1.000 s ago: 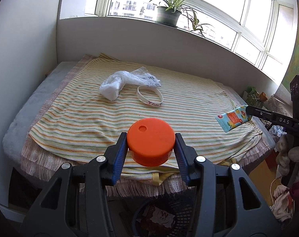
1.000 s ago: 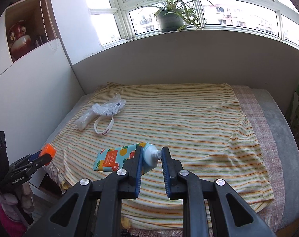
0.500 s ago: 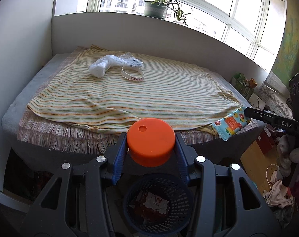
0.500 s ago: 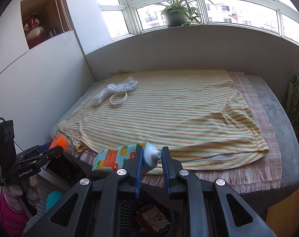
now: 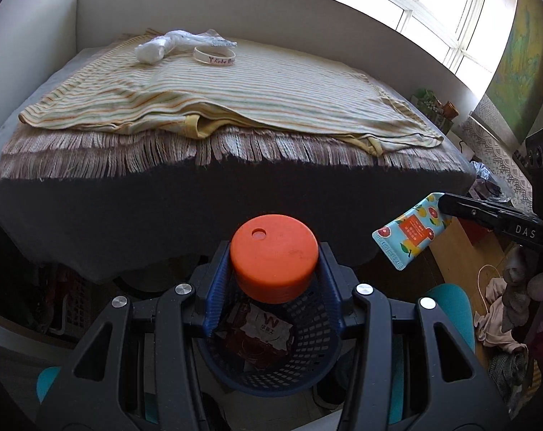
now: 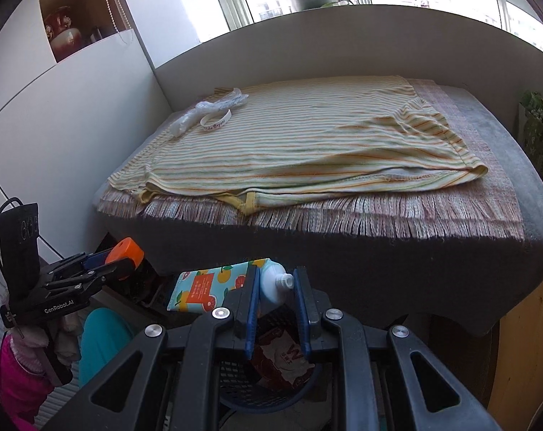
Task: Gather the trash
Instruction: 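Lift the cap and tube and carry both down over the blue wastebasket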
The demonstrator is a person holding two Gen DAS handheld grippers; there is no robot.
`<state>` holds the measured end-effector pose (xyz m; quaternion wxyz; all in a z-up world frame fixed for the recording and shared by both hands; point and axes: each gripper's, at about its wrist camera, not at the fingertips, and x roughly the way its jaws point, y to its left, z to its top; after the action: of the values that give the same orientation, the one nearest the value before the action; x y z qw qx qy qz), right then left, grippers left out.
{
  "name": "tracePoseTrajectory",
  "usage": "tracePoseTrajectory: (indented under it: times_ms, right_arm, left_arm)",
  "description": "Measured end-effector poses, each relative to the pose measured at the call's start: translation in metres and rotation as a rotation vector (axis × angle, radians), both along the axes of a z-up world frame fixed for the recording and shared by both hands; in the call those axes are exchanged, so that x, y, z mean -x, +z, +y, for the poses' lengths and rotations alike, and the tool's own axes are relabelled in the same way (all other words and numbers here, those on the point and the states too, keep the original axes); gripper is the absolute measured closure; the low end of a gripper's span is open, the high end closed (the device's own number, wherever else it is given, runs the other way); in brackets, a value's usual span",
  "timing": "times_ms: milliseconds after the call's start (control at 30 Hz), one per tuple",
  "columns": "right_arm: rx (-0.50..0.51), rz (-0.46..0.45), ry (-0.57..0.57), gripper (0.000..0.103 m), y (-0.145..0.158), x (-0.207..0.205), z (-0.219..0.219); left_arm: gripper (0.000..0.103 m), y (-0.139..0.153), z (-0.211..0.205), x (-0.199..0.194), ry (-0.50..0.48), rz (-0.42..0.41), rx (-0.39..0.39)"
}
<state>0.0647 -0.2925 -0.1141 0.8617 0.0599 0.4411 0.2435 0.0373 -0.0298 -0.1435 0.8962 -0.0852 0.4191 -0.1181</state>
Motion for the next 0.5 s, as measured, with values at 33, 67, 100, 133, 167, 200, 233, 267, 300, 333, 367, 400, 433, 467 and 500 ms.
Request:
tracePoseTrajectory:
  times_ms: [33,67,100,133,167,200,233,267,300,333,367,400,433,467,500]
  right_arm:
    - [0.001,0.011,0.002,0.086,-0.005,0.002,0.000]
    - [0.002,0.023,0.004,0.086,-0.010,0.003,0.001]
    - [0.004,0.033,0.005,0.086,-0.015,0.005,0.001]
    - [0.006,0.043,0.006,0.086,-0.020,0.007,0.002]
    - [0.009,0.053,0.009,0.086,-0.026,0.009,0.003]
    - [0.013,0.062,0.010,0.086,-0.031,0.011,0.004]
    - [0.015,0.072,0.012,0.086,-0.036,0.012,0.004]
    - [0.017,0.083,0.014,0.086,-0.042,0.014,0.005]
    - [0.020,0.093,0.015,0.086,-0.047,0.015,0.006]
    - [0.023,0.104,0.017,0.086,-0.053,0.017,0.007]
    - [0.026,0.114,0.019,0.086,-0.058,0.018,0.008]
    - [0.031,0.122,0.020,0.086,-0.063,0.019,0.008]
    - [0.037,0.130,0.022,0.086,-0.067,0.021,0.010]
    - [0.043,0.138,0.024,0.086,-0.072,0.022,0.011]
    - [0.048,0.145,0.026,0.086,-0.076,0.023,0.012]
  left_arm:
    - [0.056,-0.005,-0.003,0.001,-0.005,0.010,0.001]
    - [0.056,-0.009,-0.006,0.002,-0.009,0.020,0.001]
    - [0.056,-0.014,-0.008,0.003,-0.013,0.032,0.002]
    - [0.056,-0.019,-0.011,0.004,-0.018,0.044,0.002]
    - [0.056,-0.024,-0.013,0.005,-0.022,0.055,0.001]
    - [0.056,-0.028,-0.014,0.005,-0.025,0.066,0.001]
    - [0.056,-0.033,-0.016,0.006,-0.029,0.077,0.001]
    - [0.056,-0.037,-0.016,0.006,-0.031,0.088,0.001]
    - [0.056,-0.042,-0.017,0.006,-0.032,0.099,0.002]
    - [0.056,-0.046,-0.018,0.007,-0.034,0.110,0.001]
    - [0.056,-0.051,-0.018,0.007,-0.035,0.119,-0.001]
    - [0.056,-0.055,-0.019,0.008,-0.036,0.128,-0.003]
    - [0.056,-0.060,-0.019,0.008,-0.035,0.136,-0.004]
    - [0.056,-0.064,-0.020,0.009,-0.035,0.145,-0.005]
    - [0.056,-0.068,-0.019,0.008,-0.034,0.155,-0.005]
